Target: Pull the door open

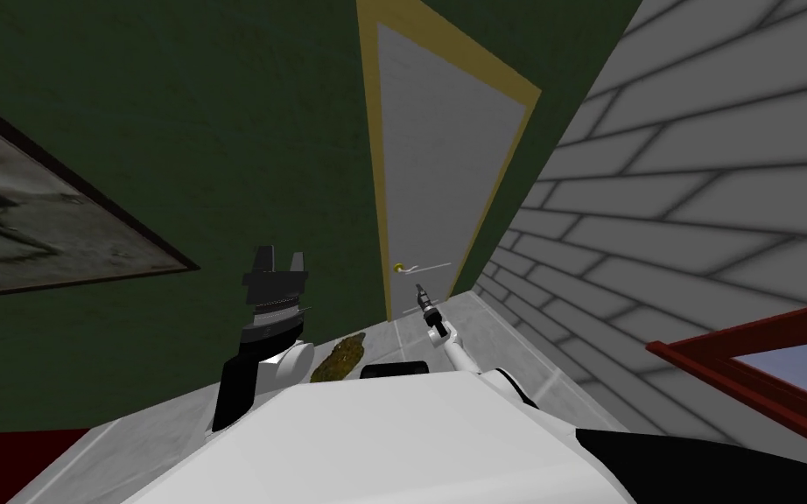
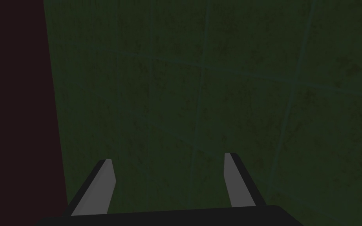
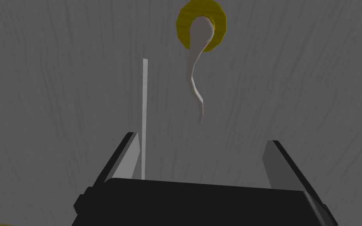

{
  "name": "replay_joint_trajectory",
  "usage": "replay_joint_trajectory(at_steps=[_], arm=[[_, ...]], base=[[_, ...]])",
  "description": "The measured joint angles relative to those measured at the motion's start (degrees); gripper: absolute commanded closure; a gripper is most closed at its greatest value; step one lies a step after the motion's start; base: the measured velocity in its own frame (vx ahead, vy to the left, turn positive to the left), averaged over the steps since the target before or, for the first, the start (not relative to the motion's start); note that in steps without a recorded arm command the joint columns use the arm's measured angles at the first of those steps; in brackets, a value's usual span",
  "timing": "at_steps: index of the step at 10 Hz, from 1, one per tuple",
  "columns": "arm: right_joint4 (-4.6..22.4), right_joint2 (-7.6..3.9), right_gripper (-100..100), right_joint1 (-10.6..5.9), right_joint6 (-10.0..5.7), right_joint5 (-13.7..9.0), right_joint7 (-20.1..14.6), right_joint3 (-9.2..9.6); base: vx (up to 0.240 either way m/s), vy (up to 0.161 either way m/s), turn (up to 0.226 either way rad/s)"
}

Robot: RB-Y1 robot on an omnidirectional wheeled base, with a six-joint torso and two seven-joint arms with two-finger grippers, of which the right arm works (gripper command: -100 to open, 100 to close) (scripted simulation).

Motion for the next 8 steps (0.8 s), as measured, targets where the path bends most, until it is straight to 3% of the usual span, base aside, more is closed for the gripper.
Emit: replay_joint_trajectory(at_steps=[8], arm=[[1.51, -0.71, -100, -0.90, -0.07, -1.77, 0.88, -0.02]], base=[[-0.178, -0.072, 0.040]])
